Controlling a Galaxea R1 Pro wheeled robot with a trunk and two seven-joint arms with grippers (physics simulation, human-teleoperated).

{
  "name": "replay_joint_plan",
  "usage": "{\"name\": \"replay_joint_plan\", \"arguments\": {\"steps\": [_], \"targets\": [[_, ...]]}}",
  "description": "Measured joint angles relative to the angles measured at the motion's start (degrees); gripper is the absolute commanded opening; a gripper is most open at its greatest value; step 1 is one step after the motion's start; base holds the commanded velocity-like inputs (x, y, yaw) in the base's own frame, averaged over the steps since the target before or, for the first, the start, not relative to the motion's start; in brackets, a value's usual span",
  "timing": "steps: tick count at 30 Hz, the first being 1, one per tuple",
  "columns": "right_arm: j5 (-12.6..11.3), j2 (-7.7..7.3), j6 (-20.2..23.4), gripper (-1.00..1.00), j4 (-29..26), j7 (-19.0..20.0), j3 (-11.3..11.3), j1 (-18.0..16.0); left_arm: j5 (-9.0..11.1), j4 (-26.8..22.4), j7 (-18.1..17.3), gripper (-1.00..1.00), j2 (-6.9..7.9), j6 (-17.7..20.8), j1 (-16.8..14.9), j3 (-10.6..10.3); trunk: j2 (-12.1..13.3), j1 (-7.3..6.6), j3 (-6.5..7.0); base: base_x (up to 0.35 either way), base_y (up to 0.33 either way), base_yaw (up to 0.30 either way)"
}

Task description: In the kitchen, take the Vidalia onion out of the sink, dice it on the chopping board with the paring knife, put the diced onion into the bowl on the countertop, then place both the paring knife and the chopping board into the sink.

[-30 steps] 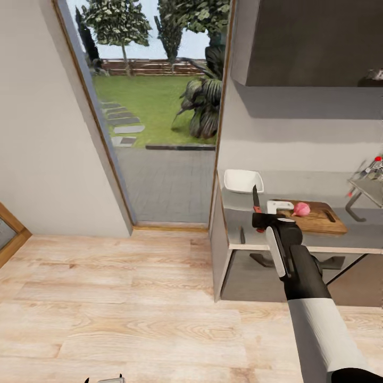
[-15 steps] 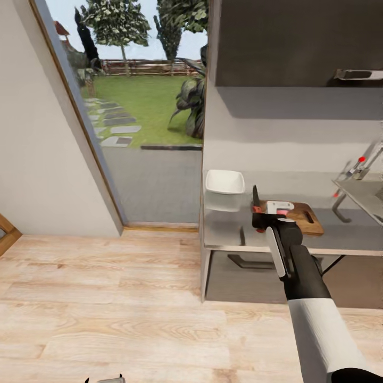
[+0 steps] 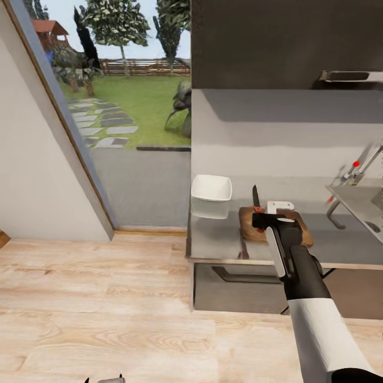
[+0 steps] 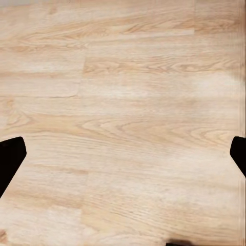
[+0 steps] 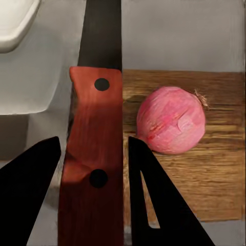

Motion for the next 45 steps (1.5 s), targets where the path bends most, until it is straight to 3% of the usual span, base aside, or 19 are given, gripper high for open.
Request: {"name": "replay_joint_plan", "arguments": {"steps": [10, 16, 19, 20, 22, 23, 25, 29, 31, 33, 34, 36, 37, 38, 39, 42, 45], "targets": [[0.0, -0.01, 0.0, -1.0, 0.0, 0.05, 0.02, -0.01, 0.01, 0.0, 0.01, 1.0, -0.09, -0.03, 0.0, 0.0, 0.01, 0.03, 0.01, -0.051, -0.303, 0.0], [-0.11, 0.37, -0.02, -1.0, -0.01, 0.1, 0.23, -0.05, 0.0, 0.02, 0.01, 1.0, -0.01, -0.09, -0.01, 0.0, 0.0, 0.02, 0.0, -0.025, -0.065, 0.0], [0.0, 0.56, 0.0, -1.0, -0.54, 0.06, 2.99, -0.05, 0.0, 0.02, 0.0, 1.0, -0.01, -0.1, -0.01, 0.0, 0.0, 0.02, 0.0, -0.003, -0.007, 0.0], [-0.01, 0.45, -0.02, -1.0, -0.94, -0.15, 6.15, -0.05, -0.01, 0.02, 0.0, 1.0, -0.01, -0.09, -0.01, -0.01, 0.0, 0.02, 0.0, -0.001, -0.003, 0.0], [0.53, 0.33, 0.05, -1.0, -1.75, -0.4, 8.92, -0.03, 0.0, 0.02, 0.0, 1.0, 0.0, -0.1, -0.01, 0.0, 0.0, 0.02, 0.0, 0.0, -0.001, 0.0], [2.91, 0.31, 0.17, -1.0, -4.1, -1.64, 10.72, -0.03, -0.01, 0.02, 0.0, 1.0, 0.0, -0.1, -0.01, -0.01, -0.01, 0.01, 0.0, 0.0, 0.0, 0.0], [6.24, 0.41, 0.33, -1.0, -6.23, -2.98, 11.42, -0.04, 0.0, 0.02, 0.01, 1.0, 0.03, -0.1, -0.01, 0.0, -0.01, 0.02, 0.0, 0.0, 0.0, 0.0], [20.48, 1.13, 2.7, -1.0, -11.48, -3.67, 12.12, -0.06, 0.0, 0.01, 0.0, 1.0, 0.08, -0.1, 0.0, 0.0, -0.01, 0.01, 0.0, 0.0, 0.0, 0.0], [29.27, 2.68, 4.45, -1.0, -13.3, -3.82, 13.33, -0.06, -0.01, 0.02, 0.0, 1.0, 0.08, -0.1, -0.01, -0.01, -0.01, 0.01, 0.0, 0.0, 0.0, 0.0], [40.82, 5.35, 5.41, -1.0, -14.05, -3.96, 15.91, -0.06, 0.0, 0.02, 0.0, 1.0, 0.08, -0.1, -0.01, -0.01, -0.01, 0.01, 0.0, 0.0, 0.0, 0.0], [43.99, 5.97, 5.57, -1.0, -14.14, -3.96, 16.71, -0.06, -0.01, 0.02, 0.0, 1.0, 0.09, -0.1, -0.01, -0.01, 0.0, 0.02, 0.0, 0.0, 0.0, 0.0], [56.25, 7.82, 5.94, -1.0, -14.19, -3.85, 19.6, -0.06, -0.01, 0.02, 0.0, 1.0, 0.09, -0.1, -0.01, -0.01, -0.01, 0.02, 0.0, 0.0, 0.0, 0.0], [61.16, 8.44, 6.09, -1.0, -14.0, -3.63, 20.94, -0.06, 0.0, 0.02, 0.0, 1.0, 0.09, -0.1, -0.01, -0.01, 0.0, 0.02, 0.0, 0.0, 0.0, 0.0], [64.45, 8.44, 6.27, -1.0, -13.57, -3.29, 22.27, -0.06, -0.01, 0.02, 0.0, 1.0, 0.09, -0.1, -0.01, 0.0, 0.0, 0.02, 0.0, 0.0, 0.0, 0.0], [67.69, 8.44, 7.02, -1.0, -11.84, -2.48, 24.96, -0.06, 0.0, 0.02, 0.0, 1.0, 0.08, -0.1, -0.01, 0.0, 0.0, 0.02, 0.0, 0.0, 0.0, 0.0], [69.46, 8.44, 7.98, -1.0, -7.93, -1.85, 27.88, -0.06, 0.07, 0.02, 0.0, 1.0, 0.14, -0.1, -0.01, 0.0, 0.01, 0.02, 0.0, 0.0, 0.0, 0.0], [68.27, 8.44, 8.23, -1.0, -4.56, -1.51, 28.63, -0.05, 0.08, 0.02, 0.01, 1.0, 0.22, -0.1, -0.01, 0.0, 0.0, 0.02, 0.0, 0.0, 0.0, 0.0]]}}
